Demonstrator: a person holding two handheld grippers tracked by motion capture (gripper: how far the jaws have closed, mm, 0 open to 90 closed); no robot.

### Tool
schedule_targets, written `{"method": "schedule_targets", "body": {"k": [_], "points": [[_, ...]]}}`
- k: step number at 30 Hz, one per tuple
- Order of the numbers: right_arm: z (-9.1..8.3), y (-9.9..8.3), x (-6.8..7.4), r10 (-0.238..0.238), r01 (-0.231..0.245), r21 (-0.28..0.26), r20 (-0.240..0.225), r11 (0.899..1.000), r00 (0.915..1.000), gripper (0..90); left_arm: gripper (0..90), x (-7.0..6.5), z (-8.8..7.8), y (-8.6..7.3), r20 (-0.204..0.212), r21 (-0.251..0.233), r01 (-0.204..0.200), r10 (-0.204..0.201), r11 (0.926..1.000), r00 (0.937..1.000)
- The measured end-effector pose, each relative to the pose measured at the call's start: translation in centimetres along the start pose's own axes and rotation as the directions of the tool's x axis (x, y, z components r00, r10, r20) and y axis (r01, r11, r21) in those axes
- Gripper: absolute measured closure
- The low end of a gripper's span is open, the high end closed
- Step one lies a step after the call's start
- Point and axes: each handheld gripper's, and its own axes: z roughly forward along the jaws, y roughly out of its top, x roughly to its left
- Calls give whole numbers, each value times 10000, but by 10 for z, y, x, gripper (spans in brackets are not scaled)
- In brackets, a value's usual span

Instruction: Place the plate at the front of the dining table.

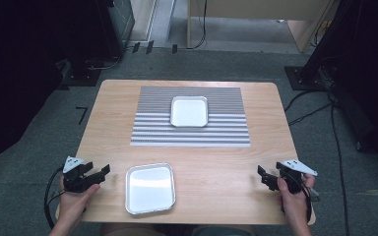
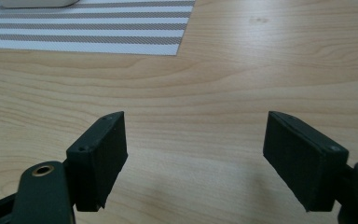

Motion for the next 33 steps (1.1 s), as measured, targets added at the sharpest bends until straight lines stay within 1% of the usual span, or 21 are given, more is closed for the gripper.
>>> {"method": "schedule_targets", "body": {"k": [5, 7, 9, 13, 15, 18, 20, 23, 25, 30, 32, 33], "points": [[-5, -5, -6, 163, -163, 52, 110, 9999, 9998, 219, 274, 9, -3, -6, -342, 152, -10, 15, 9999, 9994], [-7, -7, -7, 119, -122, 95, 215, 9999, 9997, 220, 288, 12, -5, -8, -604, 141, -40, 49, 9999, 9982], [-9, -9, -8, 77, -82, 161, 301, 9998, 9995, 220, 291, 15, -7, -9, -735, 175, -62, 75, 9998, 9973], [-13, -13, -11, -25, 14, 235, 463, 9997, 9989, 219, 289, 19, -11, -13, -1054, 329, -352, 385, 9988, 9937], [-15, -15, -14, -79, 62, 277, 600, 9996, 9982, 219, 288, 21, -13, -15, -1111, 417, -432, 476, 9982, 9927], [-17, -18, -17, -132, 90, 450, 945, 9989, 9954, 218, 289, 24, -15, -17, -1121, 552, -507, 567, 9972, 9921], [-18, -22, -20, -122, 57, 545, 1196, 9985, 9928, 218, 289, 26, -15, -19, -1282, 639, -631, 709, 9960, 9892], [-20, -25, -23, -137, 57, 600, 1347, 9982, 9908, 217, 288, 27, -15, -21, -1517, 760, -844, 952, 9935, 9838], [-20, -28, -25, -239, 144, 642, 1507, 9978, 9883, 216, 286, 28, -16, -22, -1559, 732, -844, 950, 9937, 9832], [-23, -30, -27, -246, 139, 669, 1610, 9977, 9867, 210, 273, 29, -17, -23, -1633, 664, -845, 943, 9942, 9820], [-22, -30, -27, -468, 345, 740, 1715, 9967, 9841, 206, 264, 28, -16, -24, -1699, 590, -923, 1011, 9940, 9803], [-22, -30, -27, -478, 351, 760, 1722, 9965, 9839, 204, 260, 28, -16, -24, -1711, 547, -909, 990, 9944, 9803]]}}
